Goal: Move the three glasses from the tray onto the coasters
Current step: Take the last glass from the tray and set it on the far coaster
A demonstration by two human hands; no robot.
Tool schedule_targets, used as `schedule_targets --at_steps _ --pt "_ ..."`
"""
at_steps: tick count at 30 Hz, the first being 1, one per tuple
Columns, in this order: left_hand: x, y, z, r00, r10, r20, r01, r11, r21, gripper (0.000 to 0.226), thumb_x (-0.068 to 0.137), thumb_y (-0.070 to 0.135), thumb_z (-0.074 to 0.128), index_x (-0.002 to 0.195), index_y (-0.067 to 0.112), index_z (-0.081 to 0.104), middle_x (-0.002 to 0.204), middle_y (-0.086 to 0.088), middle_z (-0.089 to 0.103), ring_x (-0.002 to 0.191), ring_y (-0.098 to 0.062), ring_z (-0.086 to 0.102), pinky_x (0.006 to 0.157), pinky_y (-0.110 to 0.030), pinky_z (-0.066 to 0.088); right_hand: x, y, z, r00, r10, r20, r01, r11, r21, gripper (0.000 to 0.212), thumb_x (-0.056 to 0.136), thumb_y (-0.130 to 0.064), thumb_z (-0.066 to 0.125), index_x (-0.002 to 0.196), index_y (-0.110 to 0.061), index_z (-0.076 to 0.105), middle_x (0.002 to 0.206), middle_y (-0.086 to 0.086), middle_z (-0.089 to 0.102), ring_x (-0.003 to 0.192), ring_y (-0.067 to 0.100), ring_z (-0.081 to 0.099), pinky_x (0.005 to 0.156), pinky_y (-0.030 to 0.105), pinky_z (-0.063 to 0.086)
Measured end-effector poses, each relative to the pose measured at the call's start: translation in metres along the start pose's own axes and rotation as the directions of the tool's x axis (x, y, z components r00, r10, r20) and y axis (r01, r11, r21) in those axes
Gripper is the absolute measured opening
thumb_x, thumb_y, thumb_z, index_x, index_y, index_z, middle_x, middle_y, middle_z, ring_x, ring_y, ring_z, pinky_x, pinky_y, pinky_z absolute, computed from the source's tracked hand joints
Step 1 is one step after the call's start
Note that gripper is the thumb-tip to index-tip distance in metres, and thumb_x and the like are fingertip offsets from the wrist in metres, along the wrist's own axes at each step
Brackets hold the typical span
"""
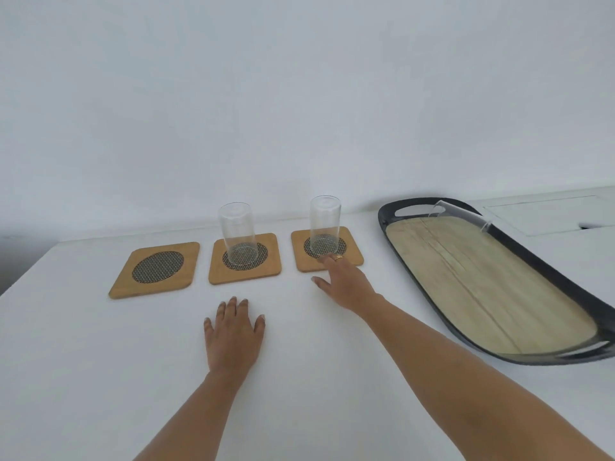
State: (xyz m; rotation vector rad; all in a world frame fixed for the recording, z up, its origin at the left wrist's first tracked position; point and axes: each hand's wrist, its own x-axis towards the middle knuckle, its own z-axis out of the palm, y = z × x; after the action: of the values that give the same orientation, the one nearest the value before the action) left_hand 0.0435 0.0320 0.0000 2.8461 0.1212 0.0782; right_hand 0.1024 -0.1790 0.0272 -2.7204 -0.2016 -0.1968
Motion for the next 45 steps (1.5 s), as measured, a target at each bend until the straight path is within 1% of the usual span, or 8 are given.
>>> schedule_targets --at_steps 10,17,25,33,36,40,42,45 --pt "0.004 0.121 0.035 0.962 0.265 0.061 -0.263 0.964 -0.041 0.056 0.097 0.044 0.031 0.145 0.016 0.025 0.157 -0.003 0.020 0.147 -0.018 0.012 0.120 -0.041 0.011 -0.027 0.109 -0.063 0.971 0.190 -0.146 -0.203 0.976 -0.081 0.046 0.093 -0.034 0.049 0.131 -0.008 0.044 0.139 0.007 0.046 0.131 0.021 0.039 0.102 0.033 0.038" --pt "0.018 0.188 0.054 0.918 0.388 0.079 -0.382 0.920 -0.080 0.057 0.098 0.044 0.029 0.147 0.015 0.022 0.159 -0.004 0.014 0.148 -0.018 0.006 0.121 -0.038 0.008 -0.026 0.177 -0.101 0.939 0.292 -0.182 -0.327 0.921 -0.213 0.052 0.090 -0.034 0.052 0.134 -0.007 0.040 0.144 0.013 0.040 0.134 0.026 0.036 0.109 0.039 0.034" --pt "0.026 0.191 0.069 0.919 0.391 0.045 -0.387 0.918 -0.088 0.058 0.097 0.046 0.027 0.148 0.020 0.019 0.160 0.000 0.010 0.148 -0.015 0.003 0.122 -0.036 0.006 -0.004 0.226 -0.124 0.871 0.451 -0.193 -0.490 0.806 -0.331 0.063 0.087 -0.027 0.055 0.140 -0.008 0.027 0.155 0.014 0.019 0.145 0.029 0.012 0.116 0.053 0.018" --pt "0.026 0.194 0.072 0.922 0.386 0.024 -0.384 0.921 -0.072 0.058 0.097 0.047 0.026 0.148 0.021 0.018 0.160 0.000 0.011 0.148 -0.014 0.005 0.121 -0.034 0.005 0.018 0.238 -0.127 0.857 0.479 -0.187 -0.512 0.761 -0.397 0.075 0.088 -0.031 0.053 0.147 -0.011 0.010 0.158 0.013 0.006 0.147 0.028 0.001 0.114 0.060 0.009" --pt "0.027 0.194 0.072 0.924 0.381 0.023 -0.379 0.922 -0.082 0.058 0.097 0.047 0.026 0.148 0.021 0.019 0.160 0.001 0.011 0.148 -0.013 0.005 0.121 -0.034 0.005 0.023 0.240 -0.127 0.840 0.504 -0.202 -0.538 0.728 -0.424 0.075 0.087 -0.031 0.052 0.147 -0.010 0.011 0.156 0.013 0.017 0.146 0.029 0.009 0.110 0.066 0.009" --pt "0.027 0.194 0.073 0.924 0.381 0.022 -0.378 0.922 -0.084 0.057 0.097 0.046 0.027 0.148 0.021 0.020 0.159 0.001 0.012 0.148 -0.013 0.006 0.121 -0.034 0.005 0.024 0.241 -0.128 0.849 0.421 -0.318 -0.527 0.715 -0.459 0.063 0.083 -0.031 0.057 0.135 -0.006 0.033 0.142 0.014 0.037 0.130 0.033 0.034 0.107 0.065 0.021" --pt "0.027 0.194 0.073 0.925 0.379 0.022 -0.376 0.922 -0.090 0.057 0.097 0.046 0.027 0.148 0.022 0.020 0.159 0.001 0.013 0.148 -0.013 0.006 0.121 -0.034 0.005 0.024 0.243 -0.129 0.832 0.436 -0.343 -0.551 0.721 -0.419 0.067 0.079 -0.033 0.062 0.134 -0.009 0.033 0.141 0.015 0.037 0.129 0.034 0.033 0.107 0.063 0.023" --pt "0.027 0.194 0.073 0.926 0.378 0.020 -0.375 0.923 -0.088 0.057 0.097 0.046 0.027 0.148 0.022 0.020 0.159 0.001 0.013 0.148 -0.013 0.007 0.121 -0.034 0.005 0.021 0.249 -0.129 0.794 0.544 -0.273 -0.608 0.717 -0.340 0.081 0.077 -0.034 0.066 0.140 -0.012 0.021 0.147 0.017 0.029 0.136 0.036 0.026 0.107 0.064 0.020"
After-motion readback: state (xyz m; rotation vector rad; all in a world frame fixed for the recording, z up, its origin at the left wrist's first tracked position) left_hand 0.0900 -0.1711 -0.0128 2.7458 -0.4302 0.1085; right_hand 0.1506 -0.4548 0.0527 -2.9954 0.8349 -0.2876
